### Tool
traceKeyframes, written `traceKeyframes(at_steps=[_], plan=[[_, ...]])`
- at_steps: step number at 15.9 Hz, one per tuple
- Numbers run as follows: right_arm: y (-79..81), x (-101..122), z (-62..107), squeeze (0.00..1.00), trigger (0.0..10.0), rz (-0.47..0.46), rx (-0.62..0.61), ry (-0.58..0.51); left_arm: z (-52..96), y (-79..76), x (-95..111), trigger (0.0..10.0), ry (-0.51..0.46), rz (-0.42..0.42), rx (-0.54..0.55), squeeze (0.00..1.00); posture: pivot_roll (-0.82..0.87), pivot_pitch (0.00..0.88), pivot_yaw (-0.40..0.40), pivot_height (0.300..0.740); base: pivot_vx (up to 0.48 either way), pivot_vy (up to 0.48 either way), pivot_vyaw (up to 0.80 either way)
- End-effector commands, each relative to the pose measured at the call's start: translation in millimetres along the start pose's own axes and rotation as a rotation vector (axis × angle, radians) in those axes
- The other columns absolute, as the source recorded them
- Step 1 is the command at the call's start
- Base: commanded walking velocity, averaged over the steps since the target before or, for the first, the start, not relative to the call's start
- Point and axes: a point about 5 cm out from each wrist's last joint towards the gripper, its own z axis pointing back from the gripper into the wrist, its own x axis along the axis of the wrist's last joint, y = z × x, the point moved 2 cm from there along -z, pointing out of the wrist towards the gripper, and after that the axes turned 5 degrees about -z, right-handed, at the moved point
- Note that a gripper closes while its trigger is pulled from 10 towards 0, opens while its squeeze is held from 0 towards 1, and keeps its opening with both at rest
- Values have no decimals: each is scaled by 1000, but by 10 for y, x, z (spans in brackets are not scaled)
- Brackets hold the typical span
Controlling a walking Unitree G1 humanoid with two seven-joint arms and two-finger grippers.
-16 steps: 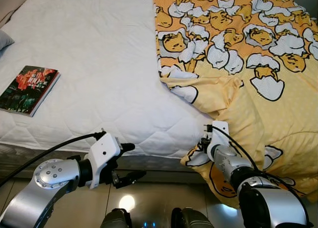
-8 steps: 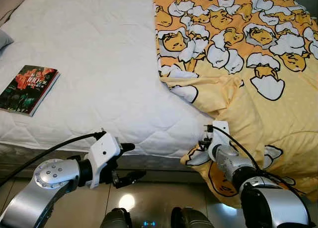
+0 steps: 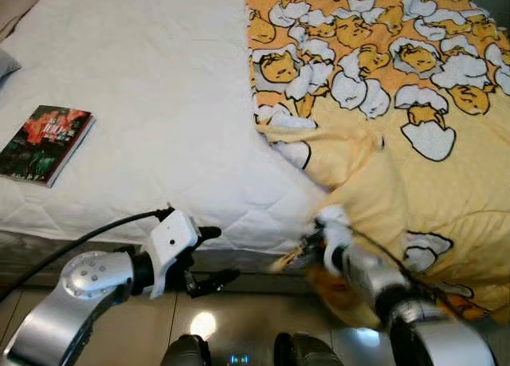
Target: Clean up the room
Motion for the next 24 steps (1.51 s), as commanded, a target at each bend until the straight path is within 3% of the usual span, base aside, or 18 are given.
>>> traceKeyframes(at_steps=[1, 4, 7, 8, 9, 10, 12, 16, 18, 20, 21, 22, 23, 24], plan=[[167, -194, 82, 0, 0, 119, 222, 64, -22, -52, -27, 10000, 5, 6, -11, 0, 28, 132, -52, 740, 0, 0, 0], [372, -637, 465, 0, 0, 338, 527, 192, -86, -120, -43, 10000, -5, 17, -28, 0, 5, 103, -44, 740, 0, 0, 0], [464, -888, 658, 0, 0, 449, 636, 275, -152, -172, -24, 10000, -19, 21, -48, 0, -1, 90, -38, 740, 0, 0, 0], [454, -948, 677, 0, 10000, 462, 585, 287, -172, -172, -20, 10000, -22, 20, -52, 0, -5, 79, -34, 740, 0, 0, 0], [452, -961, 685, 0, 10000, 458, 561, 289, -177, -169, -20, 10000, -23, 19, -52, 0, -6, 78, -33, 740, 0, 0, 0], [447, -964, 674, 1000, 10000, 386, 491, 262, -189, -149, -19, 10000, -23, 13, -52, 0, -8, 75, -29, 740, 0, 0, 0], [439, -946, 666, 1000, 10000, 343, 425, 226, -212, -117, -8, 10000, -25, 6, -49, 0, -11, 77, -26, 740, 0, 0, 0], [435, -923, 677, 1000, 10000, 350, 356, 247, -207, -101, -21, 10000, -21, -1, -51, 0, -19, 76, -30, 740, 0, 0, 0], [460, -815, 605, 1000, 10000, 344, 247, 234, -196, -85, -35, 10000, -18, -1, -48, 0, -20, 75, -33, 740, 0, 0, 0], [501, -660, 530, 1000, 10000, 275, 149, 145, -202, -86, -41, 10000, -19, -4, -46, 0, -23, 71, -37, 740, 0, 0, 0], [542, -555, 409, 1000, 10000, 202, 71, 65, -205, -81, -33, 10000, -23, -4, -39, 0, -18, 67, -43, 740, 0, 0, 0], [562, -514, 338, 1000, 10000, 187, 37, 27, -204, -79, -33, 10000, -24, -5, -36, 0, -16, 64, -46, 740, 0, 0, 0], [532, -381, 244, 1000, 10000, 147, -35, -53, -202, -72, -35, 10000, -25, -6, -28, 0, -16, 63, -46, 740, 0, 0, 0], [184, -86, 415, 1000, 10000, 136, -125, -164, -224, -54, -54, 10000, -22, -2, -15, 0, -17, 59, -48, 740, 0, 0, 0]])
